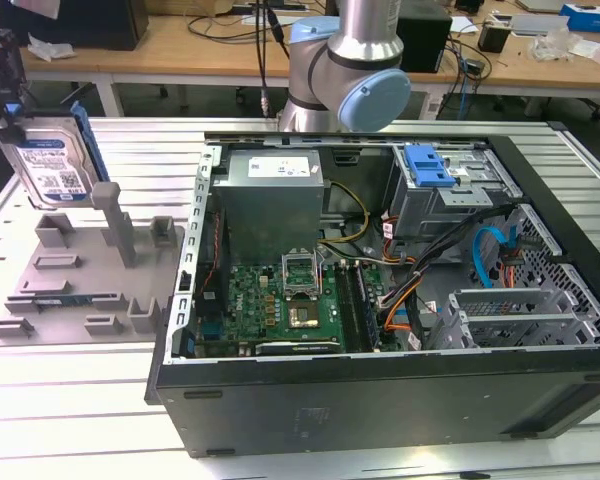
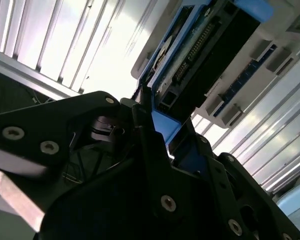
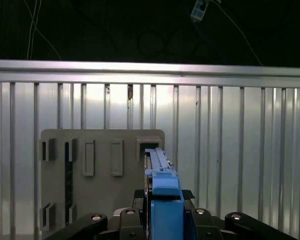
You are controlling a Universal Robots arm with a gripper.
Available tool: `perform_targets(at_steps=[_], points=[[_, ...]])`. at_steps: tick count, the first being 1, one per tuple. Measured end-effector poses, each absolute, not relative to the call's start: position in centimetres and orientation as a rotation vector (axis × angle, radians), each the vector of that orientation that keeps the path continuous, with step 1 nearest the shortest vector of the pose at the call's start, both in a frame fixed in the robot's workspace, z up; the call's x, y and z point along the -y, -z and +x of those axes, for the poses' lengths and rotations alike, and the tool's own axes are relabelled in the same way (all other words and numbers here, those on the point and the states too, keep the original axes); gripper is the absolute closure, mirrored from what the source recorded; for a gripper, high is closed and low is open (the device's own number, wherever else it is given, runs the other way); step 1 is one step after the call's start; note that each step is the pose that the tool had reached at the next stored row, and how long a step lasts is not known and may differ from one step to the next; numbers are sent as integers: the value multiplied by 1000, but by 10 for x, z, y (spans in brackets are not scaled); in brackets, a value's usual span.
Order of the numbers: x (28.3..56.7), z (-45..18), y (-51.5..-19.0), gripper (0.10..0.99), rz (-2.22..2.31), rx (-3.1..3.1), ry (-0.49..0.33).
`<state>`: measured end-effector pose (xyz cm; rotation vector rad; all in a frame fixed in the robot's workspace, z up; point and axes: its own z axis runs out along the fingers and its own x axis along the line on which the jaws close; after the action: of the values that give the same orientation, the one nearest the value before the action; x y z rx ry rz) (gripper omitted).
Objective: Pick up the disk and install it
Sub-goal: 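Pick up the disk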
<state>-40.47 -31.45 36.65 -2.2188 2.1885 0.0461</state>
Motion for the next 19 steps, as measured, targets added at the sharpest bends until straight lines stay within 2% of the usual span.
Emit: perform_targets(at_steps=[19], points=[[315,-402,-419,718,-2214,-2183,-57]])
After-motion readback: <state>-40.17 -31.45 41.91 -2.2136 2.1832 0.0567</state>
